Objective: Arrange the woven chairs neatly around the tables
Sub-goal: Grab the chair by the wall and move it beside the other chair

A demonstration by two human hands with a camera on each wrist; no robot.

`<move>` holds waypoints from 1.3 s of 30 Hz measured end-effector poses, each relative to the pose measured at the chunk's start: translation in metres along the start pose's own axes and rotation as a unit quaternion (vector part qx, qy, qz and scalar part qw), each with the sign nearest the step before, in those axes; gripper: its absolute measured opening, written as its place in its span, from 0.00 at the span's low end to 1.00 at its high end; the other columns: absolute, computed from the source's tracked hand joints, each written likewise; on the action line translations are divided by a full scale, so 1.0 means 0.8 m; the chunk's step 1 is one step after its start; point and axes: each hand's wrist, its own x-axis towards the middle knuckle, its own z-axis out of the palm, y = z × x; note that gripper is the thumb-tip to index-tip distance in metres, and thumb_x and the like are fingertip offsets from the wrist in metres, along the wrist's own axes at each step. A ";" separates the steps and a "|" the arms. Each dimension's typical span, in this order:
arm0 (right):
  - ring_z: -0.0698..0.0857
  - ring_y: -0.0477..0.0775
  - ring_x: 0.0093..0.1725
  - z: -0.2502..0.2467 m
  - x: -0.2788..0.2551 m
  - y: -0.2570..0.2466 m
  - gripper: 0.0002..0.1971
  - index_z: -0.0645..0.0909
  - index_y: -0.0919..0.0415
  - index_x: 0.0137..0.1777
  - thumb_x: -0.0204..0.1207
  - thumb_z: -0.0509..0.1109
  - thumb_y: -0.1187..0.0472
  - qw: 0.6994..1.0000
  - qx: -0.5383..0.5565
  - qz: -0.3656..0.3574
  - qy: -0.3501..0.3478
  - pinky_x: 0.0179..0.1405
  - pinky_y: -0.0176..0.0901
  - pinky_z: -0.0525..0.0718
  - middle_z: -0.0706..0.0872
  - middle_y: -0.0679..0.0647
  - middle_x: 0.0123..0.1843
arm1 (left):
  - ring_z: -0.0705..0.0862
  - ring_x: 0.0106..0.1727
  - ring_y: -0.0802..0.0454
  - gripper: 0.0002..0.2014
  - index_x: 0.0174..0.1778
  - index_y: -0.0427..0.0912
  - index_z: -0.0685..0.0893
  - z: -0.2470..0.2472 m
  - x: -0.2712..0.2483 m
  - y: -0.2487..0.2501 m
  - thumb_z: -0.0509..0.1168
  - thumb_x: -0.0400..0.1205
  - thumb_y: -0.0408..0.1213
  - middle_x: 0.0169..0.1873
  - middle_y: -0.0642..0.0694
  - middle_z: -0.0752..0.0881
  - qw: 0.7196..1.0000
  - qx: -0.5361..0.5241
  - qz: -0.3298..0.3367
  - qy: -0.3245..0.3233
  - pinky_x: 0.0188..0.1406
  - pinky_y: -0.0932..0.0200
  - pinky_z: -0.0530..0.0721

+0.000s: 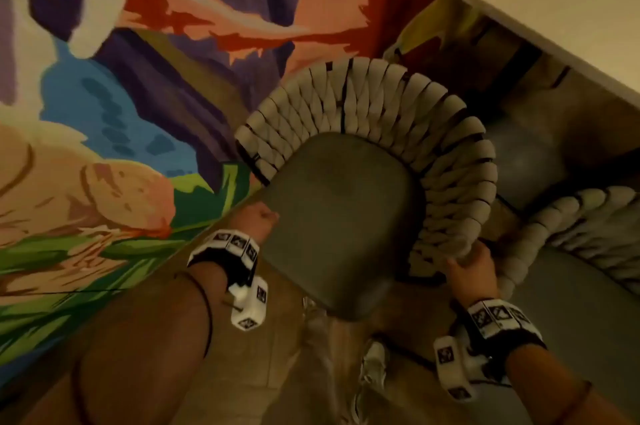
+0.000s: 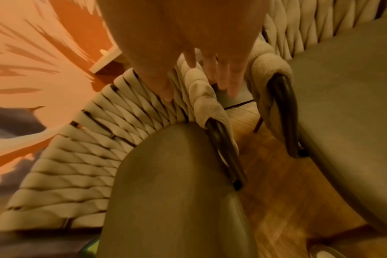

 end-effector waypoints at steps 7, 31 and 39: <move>0.71 0.68 0.78 0.063 0.018 0.013 0.41 0.52 0.53 0.86 0.78 0.72 0.54 0.978 0.088 0.159 0.105 0.75 0.66 0.72 0.68 0.61 0.82 | 0.71 0.74 0.33 0.30 0.77 0.36 0.66 -0.052 0.166 0.053 0.62 0.81 0.44 0.76 0.33 0.68 0.991 0.040 -0.055 0.116 0.70 0.41 0.72; 0.76 0.69 0.73 0.076 0.031 0.077 0.31 0.62 0.37 0.73 0.73 0.71 0.41 0.940 0.177 0.238 0.167 0.66 0.74 0.78 0.75 0.58 0.76 | 0.73 0.70 0.31 0.29 0.78 0.37 0.63 -0.034 0.213 0.004 0.61 0.80 0.28 0.71 0.29 0.73 0.969 0.102 0.004 0.225 0.66 0.37 0.73; 0.80 0.70 0.68 0.050 0.046 0.113 0.35 0.63 0.37 0.70 0.62 0.69 0.34 0.971 0.132 0.167 0.112 0.62 0.74 0.81 0.78 0.60 0.72 | 0.67 0.76 0.29 0.36 0.82 0.35 0.57 0.006 0.118 -0.069 0.63 0.78 0.27 0.76 0.29 0.67 0.969 0.107 -0.111 0.191 0.73 0.35 0.69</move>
